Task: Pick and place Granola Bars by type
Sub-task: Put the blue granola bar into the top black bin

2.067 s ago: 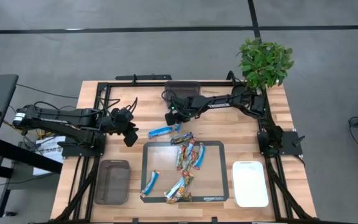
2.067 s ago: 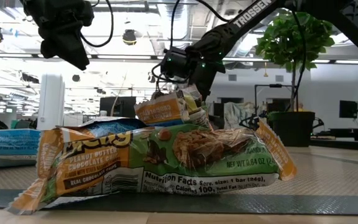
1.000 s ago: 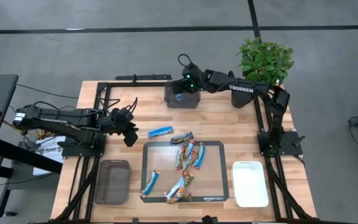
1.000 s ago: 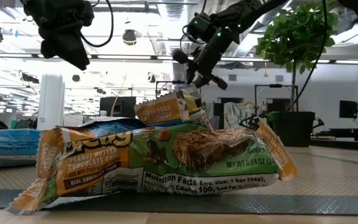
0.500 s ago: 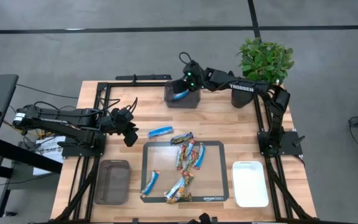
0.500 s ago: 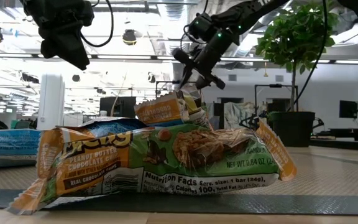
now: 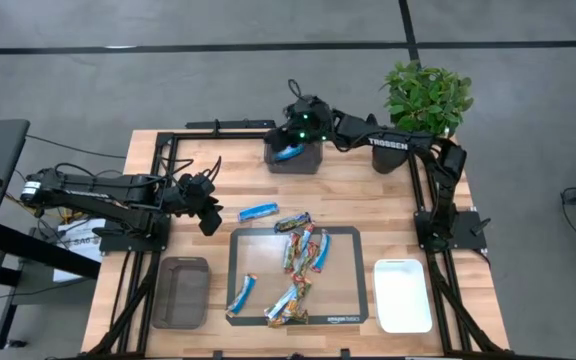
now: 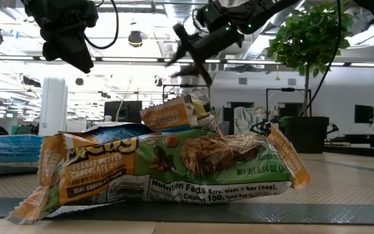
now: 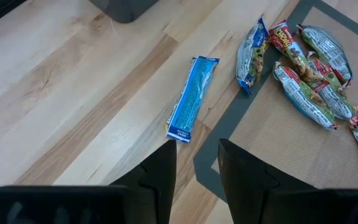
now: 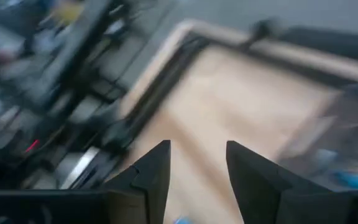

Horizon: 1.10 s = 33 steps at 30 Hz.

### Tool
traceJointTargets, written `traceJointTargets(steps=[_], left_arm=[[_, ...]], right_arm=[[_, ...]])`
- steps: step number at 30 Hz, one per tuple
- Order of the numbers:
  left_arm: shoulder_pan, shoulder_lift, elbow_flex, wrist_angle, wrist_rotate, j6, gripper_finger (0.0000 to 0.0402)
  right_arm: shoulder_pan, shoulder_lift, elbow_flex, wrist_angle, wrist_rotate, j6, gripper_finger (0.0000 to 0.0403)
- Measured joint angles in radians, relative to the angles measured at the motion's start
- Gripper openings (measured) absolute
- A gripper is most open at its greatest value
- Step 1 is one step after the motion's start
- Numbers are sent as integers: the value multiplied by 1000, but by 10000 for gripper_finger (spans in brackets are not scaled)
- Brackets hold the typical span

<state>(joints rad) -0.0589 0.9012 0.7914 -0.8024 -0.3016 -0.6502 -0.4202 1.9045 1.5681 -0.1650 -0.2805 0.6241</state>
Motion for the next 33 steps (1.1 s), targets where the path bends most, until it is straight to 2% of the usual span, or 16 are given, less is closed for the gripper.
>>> traceJointTargets(steps=[3, 8, 14, 17, 24, 33], left_arm=[[0, 0, 0, 0, 0, 0, 110], [0, 0, 0, 0, 0, 2, 110], [0, 0, 0, 0, 2, 2, 110], [0, 0, 0, 6, 15, 24, 110], [-1, 1, 0, 78, 90, 174, 110], [-2, 1, 0, 93, 88, 73, 110]], right_arm=[[68, 0, 0, -50, -59, -136, 142], [214, 0, 0, -162, -45, -495, 142], [328, 0, 0, -320, 197, -778, 146], [351, 1, 0, -329, 249, -841, 143], [336, 104, 1, -361, 262, -843, 144], [334, 268, 123, -400, 286, -919, 144]])
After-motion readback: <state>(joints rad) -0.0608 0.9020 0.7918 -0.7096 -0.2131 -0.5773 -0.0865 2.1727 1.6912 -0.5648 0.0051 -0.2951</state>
